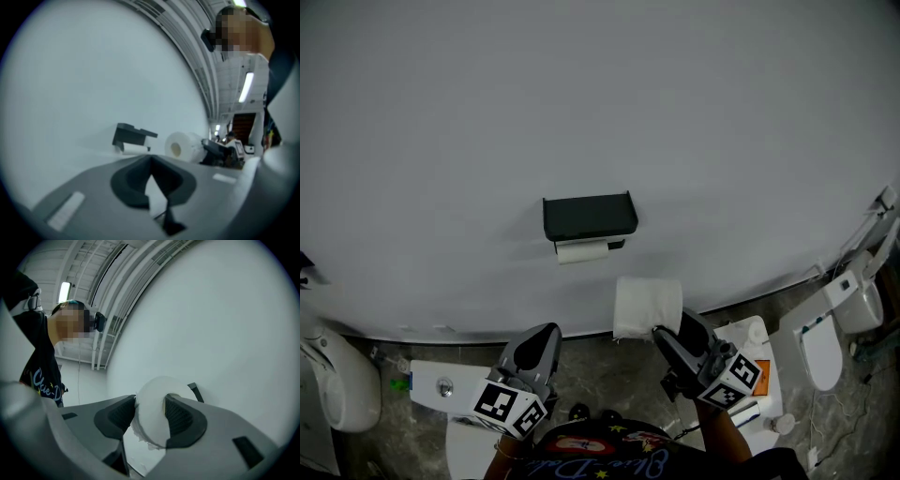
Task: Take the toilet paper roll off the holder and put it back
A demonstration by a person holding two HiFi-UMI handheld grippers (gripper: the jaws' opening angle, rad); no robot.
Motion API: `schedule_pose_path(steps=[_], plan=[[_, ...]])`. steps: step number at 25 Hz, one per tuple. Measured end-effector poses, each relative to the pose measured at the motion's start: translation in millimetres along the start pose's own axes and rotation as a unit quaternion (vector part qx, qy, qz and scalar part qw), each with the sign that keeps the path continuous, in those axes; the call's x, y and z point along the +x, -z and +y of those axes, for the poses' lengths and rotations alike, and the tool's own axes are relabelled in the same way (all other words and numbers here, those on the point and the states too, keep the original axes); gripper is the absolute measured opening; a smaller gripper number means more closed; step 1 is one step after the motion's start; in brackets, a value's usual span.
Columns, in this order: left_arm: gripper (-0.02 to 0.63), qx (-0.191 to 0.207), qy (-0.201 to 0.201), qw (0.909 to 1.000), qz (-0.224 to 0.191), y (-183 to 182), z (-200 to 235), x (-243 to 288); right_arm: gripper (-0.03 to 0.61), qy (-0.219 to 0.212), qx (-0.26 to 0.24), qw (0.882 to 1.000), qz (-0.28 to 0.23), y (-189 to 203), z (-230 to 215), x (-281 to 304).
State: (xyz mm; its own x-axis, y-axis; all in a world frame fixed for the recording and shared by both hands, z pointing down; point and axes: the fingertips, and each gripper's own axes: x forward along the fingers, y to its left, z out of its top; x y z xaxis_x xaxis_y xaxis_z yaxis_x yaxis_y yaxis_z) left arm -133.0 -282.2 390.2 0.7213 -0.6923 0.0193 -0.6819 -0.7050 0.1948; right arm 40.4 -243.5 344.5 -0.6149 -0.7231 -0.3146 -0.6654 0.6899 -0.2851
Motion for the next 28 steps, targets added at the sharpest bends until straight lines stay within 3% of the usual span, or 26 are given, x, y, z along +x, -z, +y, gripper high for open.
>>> schedule_pose_path(steps=[5,9,12,16,20,28], plan=[[-0.002,-0.011,-0.004,0.9999,-0.003,3,0,-6,0.204,-0.025,-0.098,0.994,0.034,-42,-17,41],[-0.002,-0.018,-0.013,0.9997,-0.003,6,3,-15,0.206,-0.036,-0.164,0.984,0.066,-77,-34,95],[-0.002,-0.021,-0.021,0.9995,-0.008,4,3,-22,0.206,-0.052,-0.200,0.971,0.121,-89,-39,134],[-0.002,-0.025,-0.035,0.9990,-0.010,5,9,-32,0.206,-0.084,-0.242,0.939,0.231,-81,-43,170],[-0.002,-0.039,-0.048,0.9980,-0.014,7,15,-41,0.206,-0.101,-0.253,0.905,0.326,-71,-48,190],[-0.002,-0.049,-0.063,0.9967,-0.018,8,22,-50,0.207,-0.113,-0.285,0.844,0.440,-49,-50,216]])
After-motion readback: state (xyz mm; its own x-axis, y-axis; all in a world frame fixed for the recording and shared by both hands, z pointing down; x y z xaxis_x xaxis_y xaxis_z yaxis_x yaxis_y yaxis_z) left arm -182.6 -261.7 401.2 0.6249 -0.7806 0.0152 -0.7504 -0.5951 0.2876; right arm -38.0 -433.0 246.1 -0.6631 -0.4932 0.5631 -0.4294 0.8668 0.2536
